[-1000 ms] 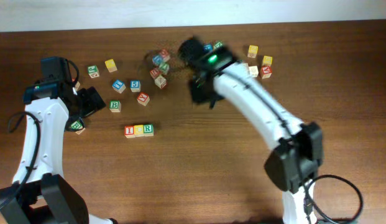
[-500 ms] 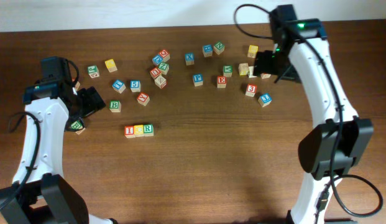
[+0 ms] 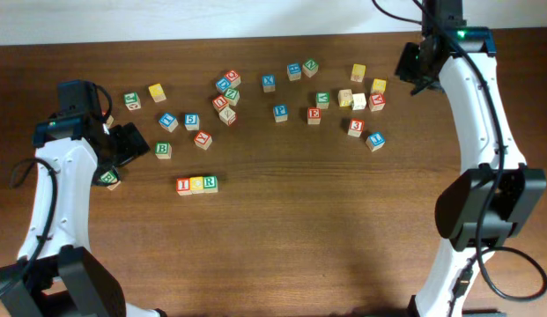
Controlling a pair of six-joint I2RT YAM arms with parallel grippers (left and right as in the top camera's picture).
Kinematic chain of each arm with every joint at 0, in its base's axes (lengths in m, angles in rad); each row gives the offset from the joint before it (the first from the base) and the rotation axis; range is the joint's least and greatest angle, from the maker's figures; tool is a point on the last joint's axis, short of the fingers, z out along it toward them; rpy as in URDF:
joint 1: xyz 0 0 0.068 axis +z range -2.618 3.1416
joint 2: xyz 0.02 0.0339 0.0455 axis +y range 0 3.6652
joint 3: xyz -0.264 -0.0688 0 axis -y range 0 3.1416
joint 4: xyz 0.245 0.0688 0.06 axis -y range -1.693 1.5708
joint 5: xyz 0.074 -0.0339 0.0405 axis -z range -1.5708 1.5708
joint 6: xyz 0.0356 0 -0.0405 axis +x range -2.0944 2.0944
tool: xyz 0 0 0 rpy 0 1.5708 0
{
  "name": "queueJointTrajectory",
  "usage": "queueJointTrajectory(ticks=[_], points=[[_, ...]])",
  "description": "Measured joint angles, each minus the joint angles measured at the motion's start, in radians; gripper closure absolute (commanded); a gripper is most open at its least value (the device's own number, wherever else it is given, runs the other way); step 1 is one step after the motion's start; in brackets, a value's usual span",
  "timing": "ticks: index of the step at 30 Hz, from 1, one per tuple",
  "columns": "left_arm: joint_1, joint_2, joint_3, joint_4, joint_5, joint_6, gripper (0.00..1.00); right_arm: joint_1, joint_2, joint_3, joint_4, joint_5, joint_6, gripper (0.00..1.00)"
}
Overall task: Spell out ICRA
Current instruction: 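Lift the right gripper and move it to the back-right blocks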
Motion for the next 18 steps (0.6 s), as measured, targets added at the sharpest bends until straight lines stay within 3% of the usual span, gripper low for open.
queueJointTrajectory(ticks=[4, 8, 10, 12, 15, 18], points=[[0.0, 0.0, 0.0, 0.001, 0.0, 0.0, 0.01, 0.025, 0.052, 0.0, 0.069, -0.006, -0.05, 0.94], [0.0, 0.0, 0.0, 0.0, 0.0, 0.0, 0.01, 0.064, 0.114, 0.0, 0.114, -0.027, -0.114, 0.86], [0.0, 0.0, 0.0, 0.0, 0.0, 0.0, 0.01, 0.089, 0.151, 0.0, 0.14, -0.033, -0.138, 0.81], [0.0, 0.0, 0.0, 0.0, 0.0, 0.0, 0.01, 0.111, 0.192, 0.0, 0.154, -0.039, -0.155, 0.68], [0.0, 0.0, 0.0, 0.0, 0.0, 0.0, 0.01, 0.133, 0.241, 0.0, 0.179, -0.046, -0.166, 0.56], [0.0, 0.0, 0.0, 0.0, 0.0, 0.0, 0.01, 0.147, 0.278, 0.0, 0.206, -0.049, -0.171, 0.51]])
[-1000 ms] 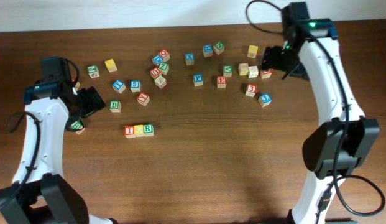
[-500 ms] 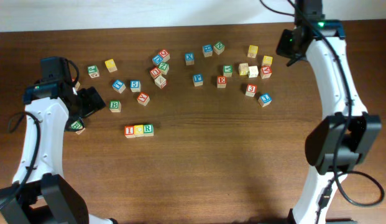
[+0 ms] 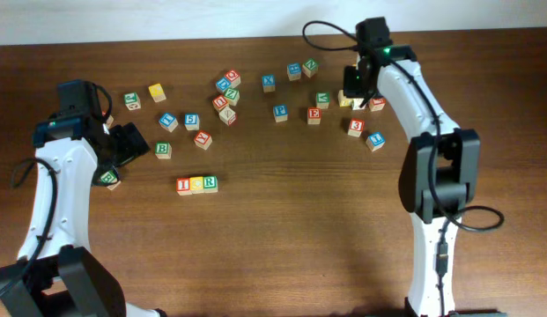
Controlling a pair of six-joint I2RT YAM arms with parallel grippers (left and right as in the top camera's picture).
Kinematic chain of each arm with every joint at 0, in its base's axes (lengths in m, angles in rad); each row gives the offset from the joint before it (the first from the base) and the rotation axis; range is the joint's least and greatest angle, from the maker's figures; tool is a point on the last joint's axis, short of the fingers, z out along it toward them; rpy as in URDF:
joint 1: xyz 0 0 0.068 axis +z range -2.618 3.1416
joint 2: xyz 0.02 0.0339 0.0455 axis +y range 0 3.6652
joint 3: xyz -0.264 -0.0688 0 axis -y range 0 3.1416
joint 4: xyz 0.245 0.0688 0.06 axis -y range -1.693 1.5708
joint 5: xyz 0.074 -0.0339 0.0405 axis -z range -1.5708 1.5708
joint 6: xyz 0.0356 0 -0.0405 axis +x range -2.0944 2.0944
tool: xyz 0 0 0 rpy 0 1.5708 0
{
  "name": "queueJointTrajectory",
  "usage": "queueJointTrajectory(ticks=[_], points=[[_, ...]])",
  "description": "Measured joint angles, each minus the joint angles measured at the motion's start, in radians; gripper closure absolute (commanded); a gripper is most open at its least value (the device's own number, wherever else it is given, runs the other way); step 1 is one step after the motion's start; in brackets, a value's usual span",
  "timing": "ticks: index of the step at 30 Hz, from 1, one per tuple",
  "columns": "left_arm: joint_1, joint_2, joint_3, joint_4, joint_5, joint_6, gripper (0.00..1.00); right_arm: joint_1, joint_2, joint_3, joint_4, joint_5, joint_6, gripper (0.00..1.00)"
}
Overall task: Spell out ICRA
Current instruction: 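Lift the right gripper and move it to the back-right blocks, then lower the open right gripper over the red A block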
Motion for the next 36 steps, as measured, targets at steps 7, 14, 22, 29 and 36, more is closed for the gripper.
queueJointTrajectory(ticks=[7, 14, 22, 29, 36], points=[[0.0, 0.0, 0.0, 0.0, 0.0, 0.0, 0.01, 0.004, 0.033, 0.0, 0.061, -0.004, -0.01, 0.4], [0.0, 0.0, 0.0, 0.0, 0.0, 0.0, 0.01, 0.004, 0.033, 0.0, 0.067, -0.103, -0.011, 0.34], [0.0, 0.0, 0.0, 0.0, 0.0, 0.0, 0.01, 0.012, 0.033, 0.0, 0.01, -0.333, -0.011, 0.29], [0.0, 0.0, 0.0, 0.0, 0.0, 0.0, 0.01, 0.043, 0.033, 0.0, 0.029, -0.368, -0.026, 0.26], [0.0, 0.0, 0.0, 0.0, 0.0, 0.0, 0.01, -0.005, 0.033, 0.0, 0.097, -0.345, -0.045, 0.26]])
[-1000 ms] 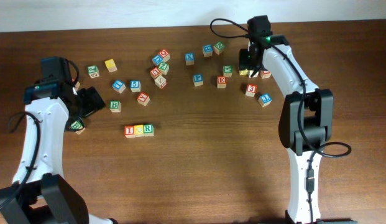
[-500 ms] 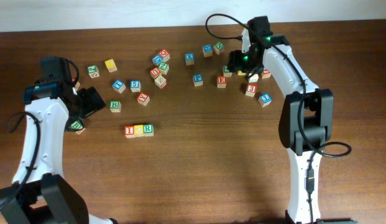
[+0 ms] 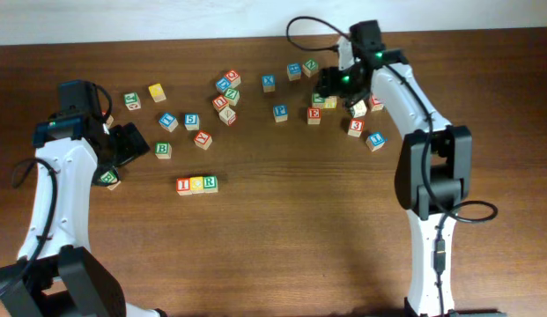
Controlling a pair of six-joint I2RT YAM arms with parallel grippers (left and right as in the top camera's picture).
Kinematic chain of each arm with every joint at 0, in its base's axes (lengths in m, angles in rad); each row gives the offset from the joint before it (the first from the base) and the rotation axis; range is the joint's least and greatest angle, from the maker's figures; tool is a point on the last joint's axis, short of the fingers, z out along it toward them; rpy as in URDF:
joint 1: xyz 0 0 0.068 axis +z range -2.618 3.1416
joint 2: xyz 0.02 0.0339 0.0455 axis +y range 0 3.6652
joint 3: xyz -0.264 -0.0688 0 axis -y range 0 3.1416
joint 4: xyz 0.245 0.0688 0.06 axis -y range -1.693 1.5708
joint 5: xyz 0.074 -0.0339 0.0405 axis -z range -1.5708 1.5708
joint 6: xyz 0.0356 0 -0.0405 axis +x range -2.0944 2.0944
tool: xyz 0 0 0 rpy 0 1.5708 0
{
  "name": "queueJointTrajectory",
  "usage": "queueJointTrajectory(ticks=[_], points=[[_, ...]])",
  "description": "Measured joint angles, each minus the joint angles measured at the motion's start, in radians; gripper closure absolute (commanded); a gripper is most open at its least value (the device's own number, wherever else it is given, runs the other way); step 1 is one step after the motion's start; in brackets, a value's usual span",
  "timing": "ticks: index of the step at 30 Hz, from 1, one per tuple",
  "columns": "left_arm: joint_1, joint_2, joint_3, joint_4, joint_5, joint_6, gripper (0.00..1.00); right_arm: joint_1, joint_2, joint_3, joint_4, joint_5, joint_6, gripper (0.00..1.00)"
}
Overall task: Spell out ICRA
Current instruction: 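Lower the open right gripper over the red A block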
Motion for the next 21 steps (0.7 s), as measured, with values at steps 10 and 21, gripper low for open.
queueJointTrajectory(ticks=[10, 21], points=[[0.0, 0.0, 0.0, 0.0, 0.0, 0.0, 0.01, -0.078, 0.0, 0.0, 0.001, 0.137, -0.002, 0.22], [0.0, 0.0, 0.0, 0.0, 0.0, 0.0, 0.01, -0.149, 0.0, 0.0, -0.067, 0.182, -0.005, 0.17]])
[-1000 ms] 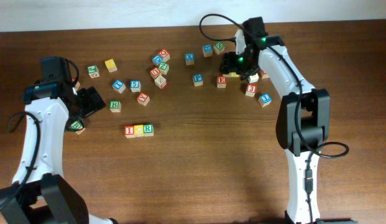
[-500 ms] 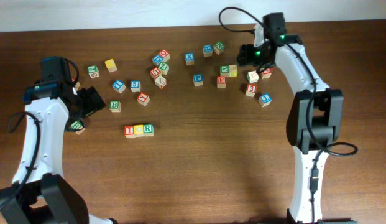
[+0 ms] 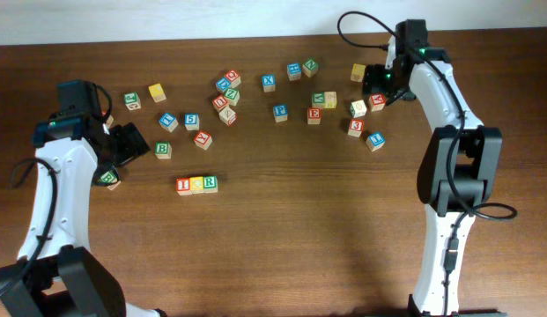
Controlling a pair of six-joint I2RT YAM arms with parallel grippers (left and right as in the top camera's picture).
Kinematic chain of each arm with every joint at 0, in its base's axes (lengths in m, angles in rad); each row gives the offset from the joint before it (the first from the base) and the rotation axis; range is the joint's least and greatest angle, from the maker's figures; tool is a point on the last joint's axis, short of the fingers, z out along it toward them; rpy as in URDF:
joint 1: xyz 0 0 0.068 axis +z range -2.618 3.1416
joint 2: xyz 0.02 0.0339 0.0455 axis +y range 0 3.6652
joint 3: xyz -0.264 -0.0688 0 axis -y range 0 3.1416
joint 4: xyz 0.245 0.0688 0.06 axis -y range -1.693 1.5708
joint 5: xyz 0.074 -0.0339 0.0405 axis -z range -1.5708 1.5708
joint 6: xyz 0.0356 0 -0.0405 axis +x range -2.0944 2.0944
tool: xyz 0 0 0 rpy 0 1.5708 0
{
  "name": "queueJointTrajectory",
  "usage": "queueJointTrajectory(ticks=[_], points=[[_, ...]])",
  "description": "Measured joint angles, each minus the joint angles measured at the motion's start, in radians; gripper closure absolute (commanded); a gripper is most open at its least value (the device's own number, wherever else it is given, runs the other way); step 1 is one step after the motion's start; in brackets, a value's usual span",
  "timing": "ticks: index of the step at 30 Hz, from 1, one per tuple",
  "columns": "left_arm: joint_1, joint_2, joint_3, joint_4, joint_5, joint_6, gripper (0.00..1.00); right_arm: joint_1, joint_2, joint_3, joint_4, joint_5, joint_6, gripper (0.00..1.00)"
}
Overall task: Spell out ICRA
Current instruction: 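Lower the open right gripper over the red A block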
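A short row of three blocks [image 3: 196, 184] lies on the table left of centre, reading I, a yellow block, then R. Many lettered blocks lie scattered across the far half. My right gripper [image 3: 377, 82] hovers over the far right cluster, between a yellow block [image 3: 358, 72] and a red block [image 3: 377, 102]; its jaws are too dark to read and whatever is under it is hidden. My left gripper [image 3: 130, 143] rests at the left, near a green block [image 3: 163, 150], and its state is unclear.
A green block [image 3: 108, 179] lies beside the left arm. A green block [image 3: 318, 99] and a pale block [image 3: 330, 99] touch near the right cluster, with another pale block [image 3: 358, 107] and a blue block [image 3: 374, 140] close by. The table's far edge [image 3: 255, 37] runs behind the blocks.
My right gripper has moved right, from over the green and pale blocks to the far right cluster. The left arm and the row of three have not moved.
The right arm first stood high at the far right, then came down over the right cluster, then was further left at the green block. A pale block now lies against that green block, further left than at first. The gripper is back at the right.
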Motion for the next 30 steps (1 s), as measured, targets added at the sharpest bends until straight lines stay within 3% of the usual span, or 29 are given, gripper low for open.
queueJointTrajectory(ticks=[8, 13, 23, 24, 26, 27, 30], points=[[0.0, 0.0, 0.0, 0.0, 0.0, 0.0, 0.01, 0.035, 0.0, 0.0, -0.111, 0.0, 0.0, 0.15], [0.0, 0.0, 0.0, 0.0, 0.0, 0.0, 0.01, 0.038, 0.0, 0.0, -0.179, 0.002, 0.0, 0.03], [0.0, 0.0, 0.0, 0.0, 0.0, 0.0, 0.01, 0.038, 0.0, 0.0, -0.184, 0.076, 0.001, 0.01], [0.0, 0.0, 0.0, 0.0, 0.0, 0.0, 0.01, 0.038, 0.001, 0.0, -0.167, 0.087, 0.001, 0.02], [0.0, 0.0, 0.0, 0.0, 0.0, 0.0, 0.01, 0.038, 0.002, 0.0, -0.134, 0.102, 0.0, 0.14], [0.0, 0.0, 0.0, 0.0, 0.0, 0.0, 0.01, 0.038, 0.002, 0.0, -0.117, 0.108, 0.002, 0.31], [0.0, 0.0, 0.0, 0.0, 0.0, 0.0, 0.01, 0.038, 0.002, 0.0, -0.083, 0.118, -0.002, 0.53]])
